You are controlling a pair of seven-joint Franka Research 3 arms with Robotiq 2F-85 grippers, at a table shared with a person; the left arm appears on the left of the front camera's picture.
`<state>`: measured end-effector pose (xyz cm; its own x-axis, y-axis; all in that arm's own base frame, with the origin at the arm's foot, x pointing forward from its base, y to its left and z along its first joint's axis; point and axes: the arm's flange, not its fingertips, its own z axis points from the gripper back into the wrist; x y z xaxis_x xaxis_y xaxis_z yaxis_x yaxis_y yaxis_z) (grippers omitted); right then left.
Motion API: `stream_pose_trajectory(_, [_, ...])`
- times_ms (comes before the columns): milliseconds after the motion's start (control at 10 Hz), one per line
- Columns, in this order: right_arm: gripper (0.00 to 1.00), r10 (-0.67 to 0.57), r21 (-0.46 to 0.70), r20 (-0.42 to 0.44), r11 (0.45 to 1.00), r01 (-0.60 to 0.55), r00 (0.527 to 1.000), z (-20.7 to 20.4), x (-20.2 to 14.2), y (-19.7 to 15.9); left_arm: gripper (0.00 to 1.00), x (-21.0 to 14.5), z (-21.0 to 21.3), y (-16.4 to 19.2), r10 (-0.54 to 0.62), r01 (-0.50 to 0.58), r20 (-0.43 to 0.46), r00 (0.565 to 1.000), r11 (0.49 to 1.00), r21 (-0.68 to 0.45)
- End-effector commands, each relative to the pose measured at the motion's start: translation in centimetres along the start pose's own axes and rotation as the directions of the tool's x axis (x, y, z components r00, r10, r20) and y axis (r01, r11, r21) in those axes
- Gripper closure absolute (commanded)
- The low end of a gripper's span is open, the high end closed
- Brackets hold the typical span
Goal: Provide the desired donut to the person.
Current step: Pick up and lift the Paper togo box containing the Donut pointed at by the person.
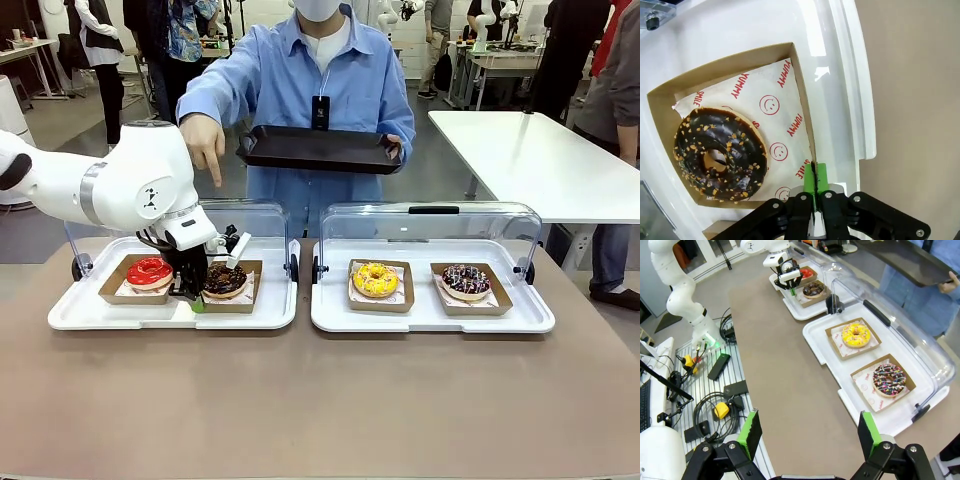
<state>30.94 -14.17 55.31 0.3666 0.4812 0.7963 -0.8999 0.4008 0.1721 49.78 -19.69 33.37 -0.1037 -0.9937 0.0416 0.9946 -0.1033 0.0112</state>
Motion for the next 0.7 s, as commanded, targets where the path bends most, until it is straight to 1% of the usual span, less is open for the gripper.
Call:
stream_pose_trajectory(0, [0.0, 0.016, 0.008, 0.018, 1.0, -0.016, 1.0, 0.0, 0.0, -0.2, 1.0, -0.3, -0.2, 0.3, -0.031, 0.032, -0.005, 0.999, 0.999, 0.008])
stream_pose_trajectory(300, [0.0, 0.016, 0.008, 0.018, 1.0, -0.016, 1.0, 0.0, 0.0, -0.2, 1.0, -0.2, 0.4, -0.1, -0.04, 0.04, -0.012, 0.999, 0.999, 0.013])
stream_pose_trajectory(400, [0.0, 0.016, 0.008, 0.018, 1.0, -0.016, 1.0, 0.0, 0.0, -0.2, 1.0, 0.2, 1.8, -0.8, -0.027, 0.028, -0.043, 0.999, 1.0, 0.013])
stream_pose_trajectory(600, [0.0, 0.016, 0.008, 0.018, 1.0, -0.016, 1.0, 0.0, 0.0, -0.2, 1.0, 1.6, 7.5, -3.8, -0.008, 0.011, -0.075, 0.997, 0.999, 0.031])
